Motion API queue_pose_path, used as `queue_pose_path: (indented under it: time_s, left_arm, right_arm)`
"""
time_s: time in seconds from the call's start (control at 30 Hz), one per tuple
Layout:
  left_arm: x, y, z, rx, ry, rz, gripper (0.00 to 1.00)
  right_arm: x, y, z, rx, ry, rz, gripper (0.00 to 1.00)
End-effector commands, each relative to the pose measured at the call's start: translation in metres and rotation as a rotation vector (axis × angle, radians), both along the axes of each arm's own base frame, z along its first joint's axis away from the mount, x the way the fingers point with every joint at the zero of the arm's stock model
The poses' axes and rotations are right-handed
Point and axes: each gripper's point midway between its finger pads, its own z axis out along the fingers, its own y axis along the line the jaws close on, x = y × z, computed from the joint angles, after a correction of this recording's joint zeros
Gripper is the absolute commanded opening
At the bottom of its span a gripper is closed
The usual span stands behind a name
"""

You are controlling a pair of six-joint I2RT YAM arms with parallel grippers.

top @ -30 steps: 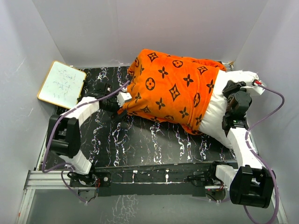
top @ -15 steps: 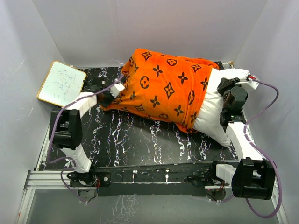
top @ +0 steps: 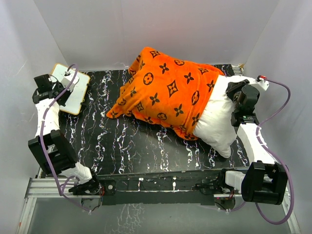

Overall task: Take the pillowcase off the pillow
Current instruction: Remove the pillow from the pillowcase.

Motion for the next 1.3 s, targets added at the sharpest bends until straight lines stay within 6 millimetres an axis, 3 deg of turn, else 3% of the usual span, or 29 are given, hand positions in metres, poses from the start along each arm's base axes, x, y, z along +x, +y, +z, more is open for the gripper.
queue_pose_path:
  time_s: [0.0,0.03,0.1,0.13,0.17,0.27,0.43,0.53,0.67,0.73,0.83,0.93,1.07,1.27]
  left_arm:
    - [-0.033,-0.043,0.013,-0.069,0.054,-0.164,0.0]
    - [-0.038,-0.06,0.017,-0.111,0.047,-0.208,0.14]
    - [-0.047,-0.104,0.027,-0.183,0.053,-0.296,0.58]
    - [-0.052,-0.129,0.032,-0.212,0.066,-0.345,0.72]
    - [-0.054,-0.152,0.037,-0.238,0.077,-0.384,0.81]
    - [-0.051,-0.228,0.087,-0.313,0.015,-0.474,0.88]
    - [-0.028,-0.325,0.157,-0.434,-0.034,-0.526,0.93]
    - [-0.02,-0.377,0.179,-0.47,-0.028,-0.56,0.93]
    - [-0.026,-0.443,0.177,-0.481,0.021,-0.62,0.92]
    - [-0.033,-0.464,0.171,-0.457,0.028,-0.648,0.91]
    - [-0.041,-0.484,0.165,-0.448,0.031,-0.669,0.91]
    - [-0.047,-0.487,0.156,-0.431,0.051,-0.659,0.89]
    - [-0.038,-0.468,0.132,-0.281,0.009,-0.608,0.86]
    - [-0.024,-0.43,0.136,-0.121,-0.119,-0.524,0.83]
  right_arm:
    - [0.001,0.02,0.057,-0.018,-0.153,0.094,0.08]
    - [0.001,0.037,0.06,-0.033,-0.171,0.142,0.08]
    - [-0.006,0.074,0.075,-0.076,-0.264,0.262,0.08]
    - [-0.012,0.093,0.081,-0.094,-0.312,0.318,0.08]
    - [-0.018,0.108,0.09,-0.106,-0.355,0.355,0.08]
    - [-0.038,0.147,0.122,-0.127,-0.467,0.453,0.08]
    - [-0.069,0.198,0.156,-0.138,-0.54,0.519,0.08]
    - [-0.085,0.231,0.151,-0.126,-0.516,0.556,0.08]
    - [-0.091,0.261,0.119,-0.144,-0.404,0.549,0.08]
    - [-0.092,0.268,0.102,-0.148,-0.357,0.533,0.08]
    - [-0.09,0.271,0.081,-0.147,-0.295,0.506,0.08]
    - [-0.089,0.27,0.069,-0.146,-0.266,0.489,0.08]
    - [-0.088,0.265,0.062,-0.154,-0.246,0.464,0.08]
    - [-0.086,0.248,0.05,-0.176,-0.2,0.391,0.08]
